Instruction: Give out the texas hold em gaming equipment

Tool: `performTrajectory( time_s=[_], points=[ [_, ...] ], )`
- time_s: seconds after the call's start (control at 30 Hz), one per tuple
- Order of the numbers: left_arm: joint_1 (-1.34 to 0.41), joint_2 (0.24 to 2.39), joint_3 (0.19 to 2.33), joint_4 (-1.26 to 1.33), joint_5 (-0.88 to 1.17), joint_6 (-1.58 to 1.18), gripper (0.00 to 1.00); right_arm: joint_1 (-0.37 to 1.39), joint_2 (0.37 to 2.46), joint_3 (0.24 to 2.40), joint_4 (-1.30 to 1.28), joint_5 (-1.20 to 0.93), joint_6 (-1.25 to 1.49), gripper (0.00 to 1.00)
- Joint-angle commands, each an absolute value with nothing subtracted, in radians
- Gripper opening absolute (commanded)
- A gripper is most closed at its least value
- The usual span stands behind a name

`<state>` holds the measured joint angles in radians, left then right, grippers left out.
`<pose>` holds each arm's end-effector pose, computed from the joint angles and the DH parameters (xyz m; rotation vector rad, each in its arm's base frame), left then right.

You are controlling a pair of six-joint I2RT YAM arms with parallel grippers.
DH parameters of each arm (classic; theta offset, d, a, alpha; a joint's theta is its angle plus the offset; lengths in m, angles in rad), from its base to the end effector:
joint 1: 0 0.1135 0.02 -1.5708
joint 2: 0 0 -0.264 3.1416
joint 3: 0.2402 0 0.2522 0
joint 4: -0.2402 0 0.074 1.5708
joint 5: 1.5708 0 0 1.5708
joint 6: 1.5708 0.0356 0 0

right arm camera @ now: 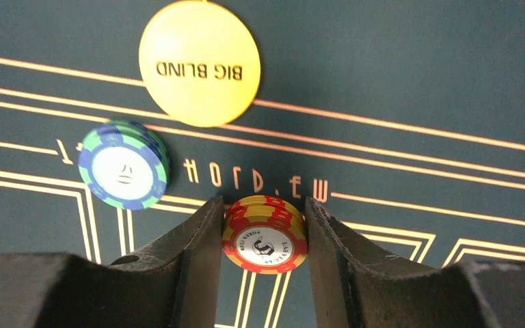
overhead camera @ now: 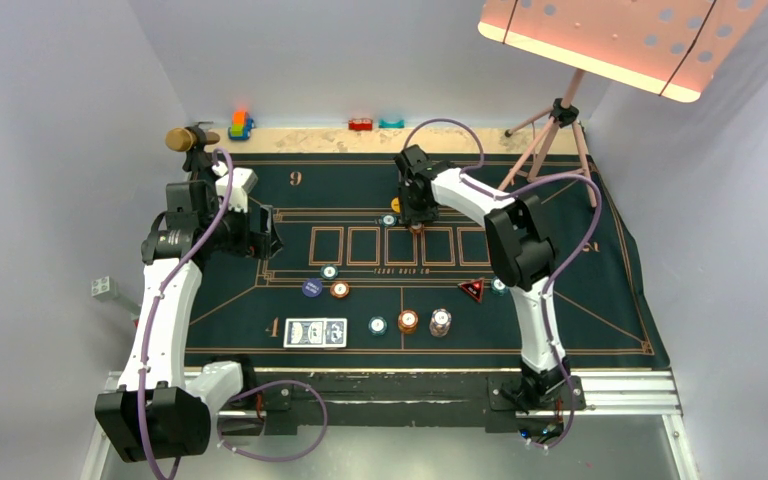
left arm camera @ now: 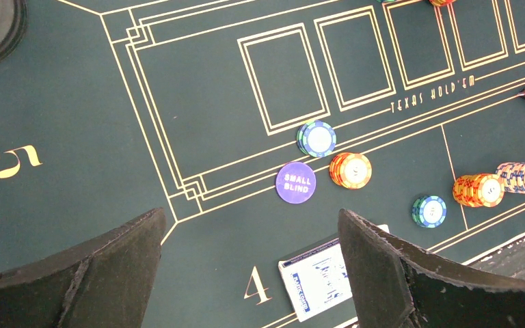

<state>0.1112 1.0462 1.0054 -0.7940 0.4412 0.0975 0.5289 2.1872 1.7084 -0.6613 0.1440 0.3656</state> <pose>0.2067 0.0078 0.3133 0.1859 2.3368 -0.4271 0.4026 0.2294 0.1701 -0.1772 2.6857 0.0796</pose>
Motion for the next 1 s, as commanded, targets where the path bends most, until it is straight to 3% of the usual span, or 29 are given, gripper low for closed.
performTrajectory(
  time_s=[0.0, 0.3, 0.37, 0.43, 0.57, 0.97],
  points=[
    [0.121, 1.032, 1.004, -0.777, 0.457, 0.103, 1.00, 0.513, 2.205, 1.784, -0.618, 0.149, 0.365, 0.15],
    [0.121, 1.029, 1.003, -0.777, 0.456, 0.103, 1.00, 0.506, 2.263, 1.839, -0.632, 0.135, 0.365, 0.17],
    [0.120, 1.029, 1.003, -0.776, 0.456, 0.104, 1.00, 0.506, 2.271, 1.846, -0.643, 0.132, 0.365, 0.23],
    [0.121, 1.029, 1.004, -0.776, 0.456, 0.104, 1.00, 0.506, 2.277, 1.852, -0.657, 0.136, 0.365, 0.42],
    [0.120, 1.028, 1.003, -0.775, 0.456, 0.103, 1.00, 0.506, 2.274, 1.858, -0.676, 0.153, 0.364, 0.64],
    [0.120, 1.029, 1.002, -0.777, 0.456, 0.103, 1.00, 0.519, 2.100, 1.817, -0.723, 0.218, 0.377, 0.75]
  ],
)
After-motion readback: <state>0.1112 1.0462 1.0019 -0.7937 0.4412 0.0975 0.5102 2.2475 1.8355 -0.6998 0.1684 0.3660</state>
